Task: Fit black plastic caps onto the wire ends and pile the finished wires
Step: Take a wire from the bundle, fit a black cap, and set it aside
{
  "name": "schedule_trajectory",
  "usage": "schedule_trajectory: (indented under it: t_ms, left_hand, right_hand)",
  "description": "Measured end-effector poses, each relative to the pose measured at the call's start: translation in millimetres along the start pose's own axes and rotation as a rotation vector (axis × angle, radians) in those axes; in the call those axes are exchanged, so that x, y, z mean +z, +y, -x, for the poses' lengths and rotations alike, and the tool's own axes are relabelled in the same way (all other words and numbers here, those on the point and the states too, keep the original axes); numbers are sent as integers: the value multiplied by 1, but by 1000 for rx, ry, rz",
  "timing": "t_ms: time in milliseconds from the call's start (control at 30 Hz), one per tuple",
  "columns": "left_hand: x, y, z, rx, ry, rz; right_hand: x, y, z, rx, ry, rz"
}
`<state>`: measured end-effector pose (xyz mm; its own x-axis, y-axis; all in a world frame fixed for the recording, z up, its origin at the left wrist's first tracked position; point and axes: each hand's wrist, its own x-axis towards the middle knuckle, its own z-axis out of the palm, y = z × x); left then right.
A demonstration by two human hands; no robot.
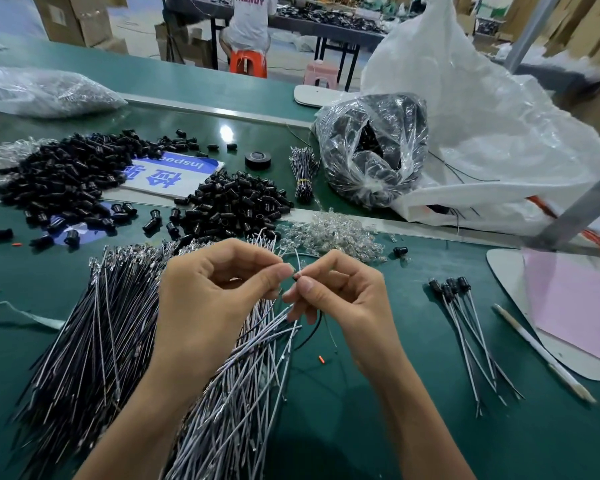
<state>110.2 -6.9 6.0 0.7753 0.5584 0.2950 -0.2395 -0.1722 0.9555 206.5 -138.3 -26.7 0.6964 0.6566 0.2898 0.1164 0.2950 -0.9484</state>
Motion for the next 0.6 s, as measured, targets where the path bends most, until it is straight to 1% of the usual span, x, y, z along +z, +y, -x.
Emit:
schedule_trajectory:
  t_ms: [100, 200, 333, 500, 600]
  left_hand:
    - [-3, 1, -2, -15, -32, -39]
    - [-3, 3, -4, -31, -112, -83]
    - [-1, 4, -10, 24, -167, -164]
    - [2, 11, -22, 112, -183, -266]
    - [6, 15, -38, 108, -240, -275]
  right_hand:
    - [-1, -1, 0, -14, 5, 35]
    - [-1, -3, 0, -32, 1, 64]
    - [-3, -5, -1, -59, -4, 92]
    - [-9, -4, -3, -95, 104, 246]
    - [-11, -3, -4, -113, 172, 278]
